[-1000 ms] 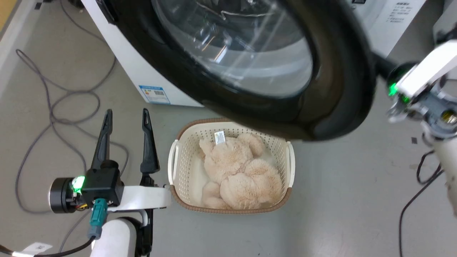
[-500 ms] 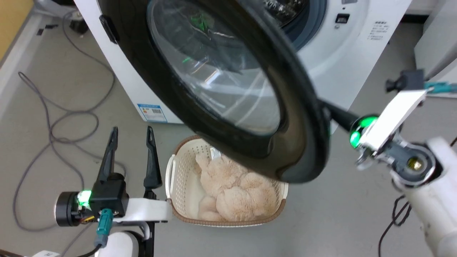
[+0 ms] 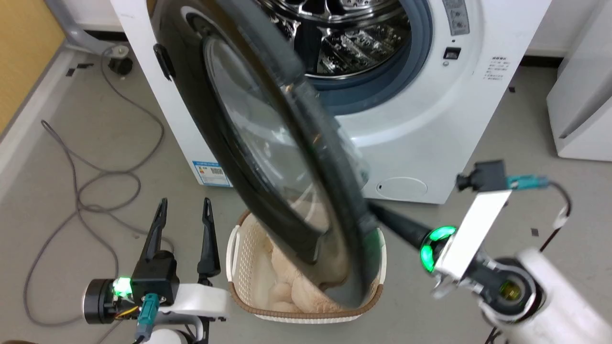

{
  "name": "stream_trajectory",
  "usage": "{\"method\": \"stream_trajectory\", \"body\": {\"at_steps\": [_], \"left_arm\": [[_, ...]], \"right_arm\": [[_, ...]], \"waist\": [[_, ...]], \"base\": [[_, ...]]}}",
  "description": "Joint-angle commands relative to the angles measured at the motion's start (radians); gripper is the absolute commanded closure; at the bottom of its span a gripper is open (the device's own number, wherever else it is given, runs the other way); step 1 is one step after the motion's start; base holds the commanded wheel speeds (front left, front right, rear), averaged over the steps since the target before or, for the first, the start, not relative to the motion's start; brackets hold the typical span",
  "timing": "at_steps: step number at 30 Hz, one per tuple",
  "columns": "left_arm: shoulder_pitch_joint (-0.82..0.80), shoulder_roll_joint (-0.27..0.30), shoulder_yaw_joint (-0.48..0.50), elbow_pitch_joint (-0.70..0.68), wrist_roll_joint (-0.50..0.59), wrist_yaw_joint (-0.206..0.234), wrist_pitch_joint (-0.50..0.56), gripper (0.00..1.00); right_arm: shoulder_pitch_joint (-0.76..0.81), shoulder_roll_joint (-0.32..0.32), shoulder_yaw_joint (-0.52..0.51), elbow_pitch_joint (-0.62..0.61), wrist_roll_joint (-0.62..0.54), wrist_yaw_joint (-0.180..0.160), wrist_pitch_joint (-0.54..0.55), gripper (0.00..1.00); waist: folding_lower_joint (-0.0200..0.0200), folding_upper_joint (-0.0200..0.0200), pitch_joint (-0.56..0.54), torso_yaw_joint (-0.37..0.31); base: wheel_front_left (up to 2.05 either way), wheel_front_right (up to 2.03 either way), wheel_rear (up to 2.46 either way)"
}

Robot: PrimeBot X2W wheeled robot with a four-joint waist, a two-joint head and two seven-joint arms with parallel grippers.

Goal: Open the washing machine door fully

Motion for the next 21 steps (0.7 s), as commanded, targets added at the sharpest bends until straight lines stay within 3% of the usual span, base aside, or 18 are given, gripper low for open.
{"method": "stream_trajectory", "body": {"at_steps": [1, 14, 18, 21], "left_arm": [[0.014, 0.004, -0.001, 0.005, -0.006, -0.002, -0.004, 0.0], [0.05, 0.004, 0.012, 0.046, -0.006, 0.0, -0.004, 0.0], [0.067, 0.006, 0.02, 0.047, -0.007, 0.002, -0.004, 0.0], [0.076, 0.008, 0.023, 0.048, -0.007, 0.0, -0.004, 0.0]], "right_arm": [[0.024, 0.013, 0.01, -0.014, 0.001, 0.007, -0.003, 1.0], [0.118, 0.069, 0.137, -0.078, -0.016, 0.007, -0.032, 1.0], [0.126, 0.058, 0.126, -0.088, -0.036, 0.007, -0.084, 1.0], [0.115, 0.047, 0.093, -0.086, -0.09, 0.007, -0.188, 1.0]], "waist": [[0.0001, 0.0, -0.006, -0.001], [0.0001, 0.0, -0.064, -0.003], [0.0001, 0.0, -0.078, -0.015], [0.0001, 0.0, -0.087, -0.024]], "base": [[0.0, 0.0, 0.0], [0.0, 0.0, 0.0], [0.0, 0.0, 0.0], [0.0, 0.0, 0.0]]}}
